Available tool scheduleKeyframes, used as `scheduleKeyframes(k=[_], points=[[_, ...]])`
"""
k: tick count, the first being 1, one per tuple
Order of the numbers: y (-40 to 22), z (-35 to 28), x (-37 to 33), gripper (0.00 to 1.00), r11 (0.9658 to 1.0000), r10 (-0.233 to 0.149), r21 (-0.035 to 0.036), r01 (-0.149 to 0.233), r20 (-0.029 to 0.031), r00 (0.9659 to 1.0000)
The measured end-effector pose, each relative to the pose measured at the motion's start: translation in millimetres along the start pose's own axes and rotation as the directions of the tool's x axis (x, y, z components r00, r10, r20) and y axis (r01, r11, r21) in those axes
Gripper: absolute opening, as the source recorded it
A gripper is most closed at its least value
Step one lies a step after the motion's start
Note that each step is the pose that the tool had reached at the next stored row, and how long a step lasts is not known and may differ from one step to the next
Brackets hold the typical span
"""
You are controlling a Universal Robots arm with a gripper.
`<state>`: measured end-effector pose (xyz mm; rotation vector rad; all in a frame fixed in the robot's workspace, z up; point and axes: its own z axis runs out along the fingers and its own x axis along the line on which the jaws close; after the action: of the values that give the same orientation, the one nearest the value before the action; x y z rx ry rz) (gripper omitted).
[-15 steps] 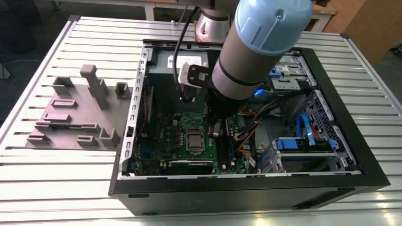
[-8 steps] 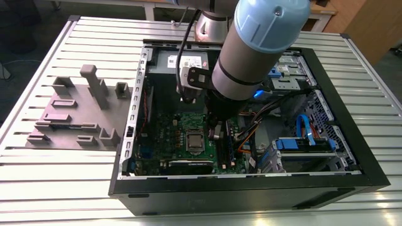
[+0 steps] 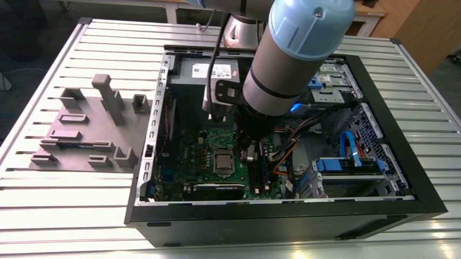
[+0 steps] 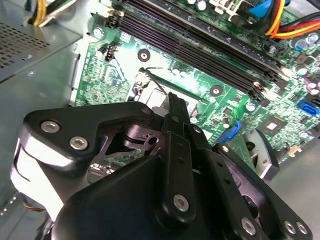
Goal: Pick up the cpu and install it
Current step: 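Install the first cpu locking lever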
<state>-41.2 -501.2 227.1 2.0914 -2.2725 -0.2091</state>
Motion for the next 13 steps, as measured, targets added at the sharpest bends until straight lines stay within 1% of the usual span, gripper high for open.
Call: scheduleKeyframes(k=[2, 4, 5, 13], points=[[0.0, 0.1, 0.6, 0.11, 1.0000, -0.003, 0.0007, 0.003, -0.0117, 0.9999], [-0.1, 0.3, 1.2, 0.11, 1.0000, -0.006, 0.0014, 0.006, -0.0220, 0.9997], [-0.1, 0.5, 1.3, 0.11, 1.0000, -0.007, 0.0013, 0.007, -0.0241, 0.9997], [-1.4, 3.0, 1.6, 0.11, 0.9999, -0.013, 0.0011, 0.013, -0.0252, 0.9996]])
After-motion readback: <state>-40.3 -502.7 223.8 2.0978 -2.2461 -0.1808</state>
